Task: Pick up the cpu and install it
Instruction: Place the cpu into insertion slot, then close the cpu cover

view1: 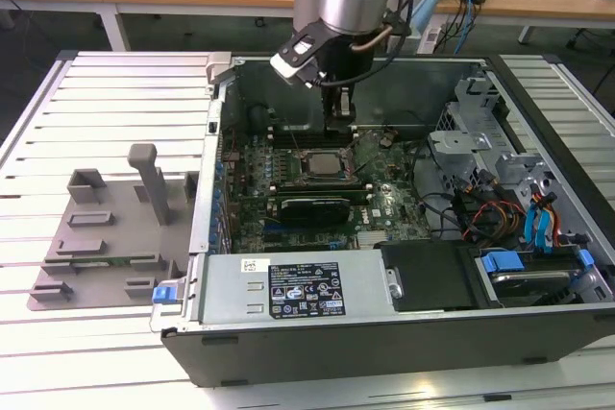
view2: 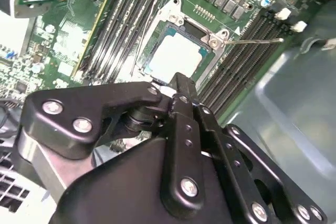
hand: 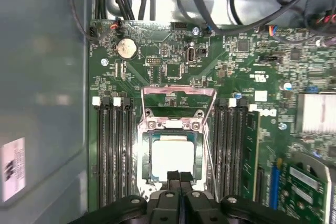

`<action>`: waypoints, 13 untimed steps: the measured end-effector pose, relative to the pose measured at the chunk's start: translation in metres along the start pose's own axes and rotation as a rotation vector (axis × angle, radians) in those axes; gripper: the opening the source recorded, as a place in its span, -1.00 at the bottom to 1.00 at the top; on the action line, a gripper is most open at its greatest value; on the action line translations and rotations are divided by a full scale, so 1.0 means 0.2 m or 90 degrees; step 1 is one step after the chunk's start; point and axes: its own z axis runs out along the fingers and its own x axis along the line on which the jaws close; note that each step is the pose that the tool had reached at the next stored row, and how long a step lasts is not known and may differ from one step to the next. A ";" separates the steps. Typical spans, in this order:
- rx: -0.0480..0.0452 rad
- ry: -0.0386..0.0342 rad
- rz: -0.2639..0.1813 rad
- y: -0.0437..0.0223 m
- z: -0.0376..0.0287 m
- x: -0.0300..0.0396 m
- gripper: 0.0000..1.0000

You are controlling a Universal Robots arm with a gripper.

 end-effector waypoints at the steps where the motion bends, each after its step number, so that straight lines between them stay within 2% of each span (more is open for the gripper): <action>1: 0.0000 0.0000 0.000 -0.001 -0.017 0.000 -0.79; 2: -0.0001 0.0000 0.000 -0.002 -0.050 -0.001 -0.79; 4: 0.0000 0.0000 0.000 -0.004 -0.086 -0.003 -0.79; 5: 0.0000 0.0001 0.000 -0.005 -0.123 -0.004 -0.79; 13: -0.0001 0.0000 0.000 -0.004 -0.132 -0.004 -0.79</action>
